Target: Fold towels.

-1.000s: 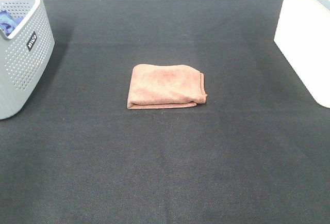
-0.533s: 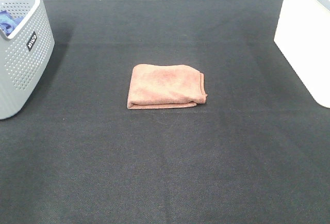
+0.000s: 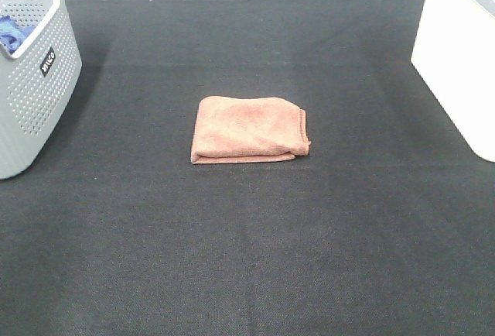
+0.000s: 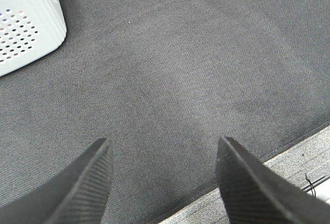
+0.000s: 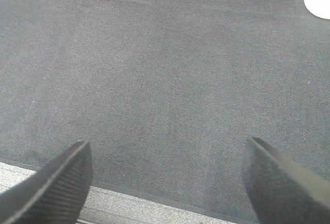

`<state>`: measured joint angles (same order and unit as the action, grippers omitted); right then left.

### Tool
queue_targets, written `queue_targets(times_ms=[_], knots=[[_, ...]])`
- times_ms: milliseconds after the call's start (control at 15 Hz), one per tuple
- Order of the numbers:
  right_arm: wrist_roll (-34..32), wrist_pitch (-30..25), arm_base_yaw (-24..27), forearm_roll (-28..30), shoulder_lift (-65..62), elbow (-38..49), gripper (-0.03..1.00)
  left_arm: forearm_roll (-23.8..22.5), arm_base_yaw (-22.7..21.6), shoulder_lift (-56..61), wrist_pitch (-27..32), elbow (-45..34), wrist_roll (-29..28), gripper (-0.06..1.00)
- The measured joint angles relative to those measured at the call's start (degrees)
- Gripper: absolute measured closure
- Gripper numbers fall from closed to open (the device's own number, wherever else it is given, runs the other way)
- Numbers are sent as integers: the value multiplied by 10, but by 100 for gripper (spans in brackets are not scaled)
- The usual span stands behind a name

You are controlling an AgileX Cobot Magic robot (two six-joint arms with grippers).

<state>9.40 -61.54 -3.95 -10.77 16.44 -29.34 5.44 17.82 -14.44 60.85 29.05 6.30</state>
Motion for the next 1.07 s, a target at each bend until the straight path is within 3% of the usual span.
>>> queue_targets(times_ms=[733,800,1067], knots=[[0,1,0,-4,0,0,21,2,-1,0,-1,0,-1,37],[0,1,0,-4,0,0,21,2,-9,0,-1,0,-1,37],[0,2,0,6,-12,0,21,3,-116,8,-1,0,-1,37]])
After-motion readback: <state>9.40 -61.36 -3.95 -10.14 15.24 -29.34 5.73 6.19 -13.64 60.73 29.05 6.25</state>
